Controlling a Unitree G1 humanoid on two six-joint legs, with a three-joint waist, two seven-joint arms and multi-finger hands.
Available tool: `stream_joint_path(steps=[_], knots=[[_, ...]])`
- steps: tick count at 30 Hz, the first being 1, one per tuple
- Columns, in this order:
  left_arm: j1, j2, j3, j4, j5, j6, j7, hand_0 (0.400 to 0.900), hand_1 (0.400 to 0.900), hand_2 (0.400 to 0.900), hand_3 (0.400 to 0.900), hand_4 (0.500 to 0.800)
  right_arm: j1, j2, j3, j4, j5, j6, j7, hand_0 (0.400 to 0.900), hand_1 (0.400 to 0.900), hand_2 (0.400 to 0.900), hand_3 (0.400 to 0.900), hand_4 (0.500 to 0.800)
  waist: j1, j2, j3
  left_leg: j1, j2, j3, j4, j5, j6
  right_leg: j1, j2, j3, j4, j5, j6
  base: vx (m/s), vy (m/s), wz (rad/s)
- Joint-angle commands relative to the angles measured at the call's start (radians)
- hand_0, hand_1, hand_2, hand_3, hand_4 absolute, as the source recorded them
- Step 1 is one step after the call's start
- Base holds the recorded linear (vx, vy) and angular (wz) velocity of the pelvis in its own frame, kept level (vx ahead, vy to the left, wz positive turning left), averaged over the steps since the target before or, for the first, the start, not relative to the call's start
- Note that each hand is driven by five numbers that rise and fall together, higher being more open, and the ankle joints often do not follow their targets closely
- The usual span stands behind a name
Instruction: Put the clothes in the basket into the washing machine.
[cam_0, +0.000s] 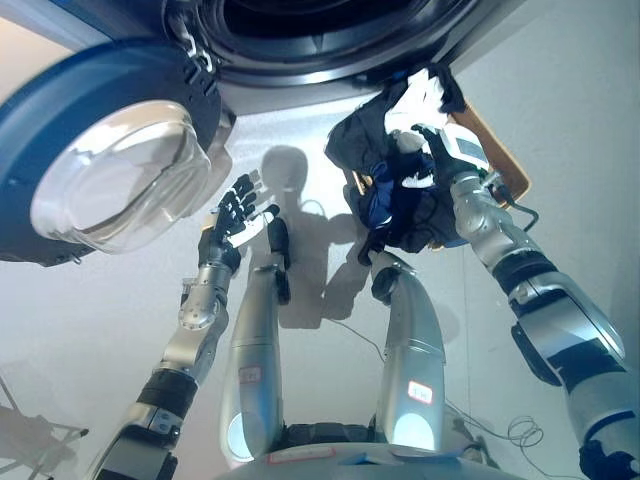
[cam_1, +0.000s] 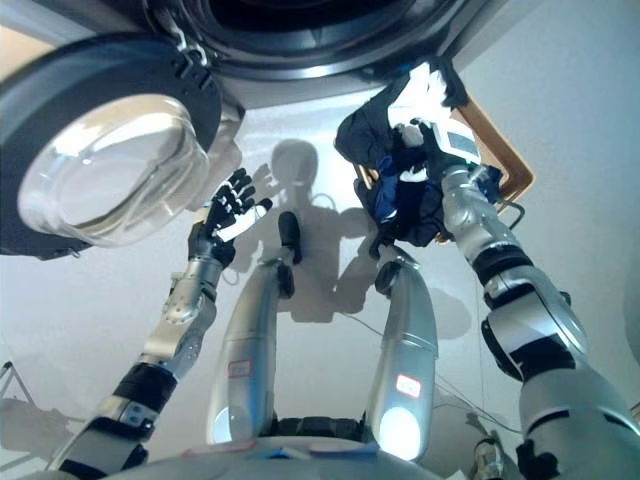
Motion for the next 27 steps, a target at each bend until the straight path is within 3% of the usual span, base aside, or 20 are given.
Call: stream_joint_path(steps=[1, 6, 10, 14, 20, 27], knots=[[0.052, -0.003, 0.03, -0.171, -0.019, -0.111, 0.048, 0.9, 0.9, 0.9, 0.9, 0.8, -0.014, -0.045, 0.042, 0.025, -0.027, -0.02, -0.066, 0.9, 0.9, 0.9, 0.9, 0.8, -0.009, 0.037, -0.093, -0.128, -0.034, 0.003, 0.105, -0.061, -0.016, -0.147, -0.006, -0.014, 0.089, -0.021, 0.153, -0.08, 0.042, -0.03], [0.035, -0.004, 0.042, -0.198, -0.021, -0.115, 0.093, 0.9, 0.9, 0.9, 0.9, 0.8, -0.056, -0.024, 0.034, 0.111, -0.036, 0.004, -0.1, 0.9, 0.9, 0.9, 0.9, 0.8, -0.013, 0.047, -0.092, -0.25, -0.035, -0.001, 0.206, -0.086, -0.013, -0.279, -0.033, 0.003, 0.194, -0.052, 0.137, -0.06, 0.041, -0.06], [0.057, -0.008, 0.077, -0.225, -0.006, -0.104, 0.149, 0.9, 0.9, 0.9, 0.9, 0.8, -0.026, -0.016, -0.025, 0.044, -0.046, 0.032, -0.169, 0.9, 0.9, 0.9, 0.9, 0.8, -0.032, 0.047, -0.082, -0.315, -0.025, -0.001, 0.263, -0.101, 0.002, -0.36, -0.037, 0.025, 0.251, -0.059, 0.122, -0.01, 0.044, -0.2], [0.085, 0.003, 0.083, -0.222, -0.007, -0.103, 0.165, 0.9, 0.9, 0.9, 0.9, 0.8, 0.029, -0.022, -0.036, -0.019, -0.104, 0.053, -0.178, 0.9, 0.9, 0.9, 0.9, 0.8, -0.042, 0.044, -0.075, -0.343, -0.025, 0.002, 0.304, -0.107, 0.016, -0.417, -0.047, 0.053, 0.296, -0.053, 0.12, 0.0, 0.047, -0.15], [0.054, 0.014, 0.056, -0.217, -0.044, -0.114, 0.169, 0.9, 0.9, 0.9, 0.9, 0.8, -0.036, 0.002, -0.025, 0.17, -0.102, 0.057, -0.215, 0.9, 0.9, 0.9, 0.9, 0.8, -0.025, 0.068, -0.055, -0.419, -0.033, 0.001, 0.397, -0.123, 0.036, -0.503, -0.079, 0.09, 0.4, -0.076, 0.106, -0.04, 0.021, 0.05], [0.033, 0.033, 0.015, -0.227, -0.045, -0.11, 0.158, 0.9, 0.9, 0.9, 0.9, 0.8, -0.111, 0.026, -0.008, 0.363, -0.143, 0.112, -0.214, 0.9, 0.9, 0.9, 0.9, 0.8, 0.003, 0.094, -0.066, -0.472, -0.041, 0.008, 0.442, -0.123, 0.051, -0.571, -0.097, 0.118, 0.458, -0.086, 0.095, 0.0, 0.008, 0.05]])
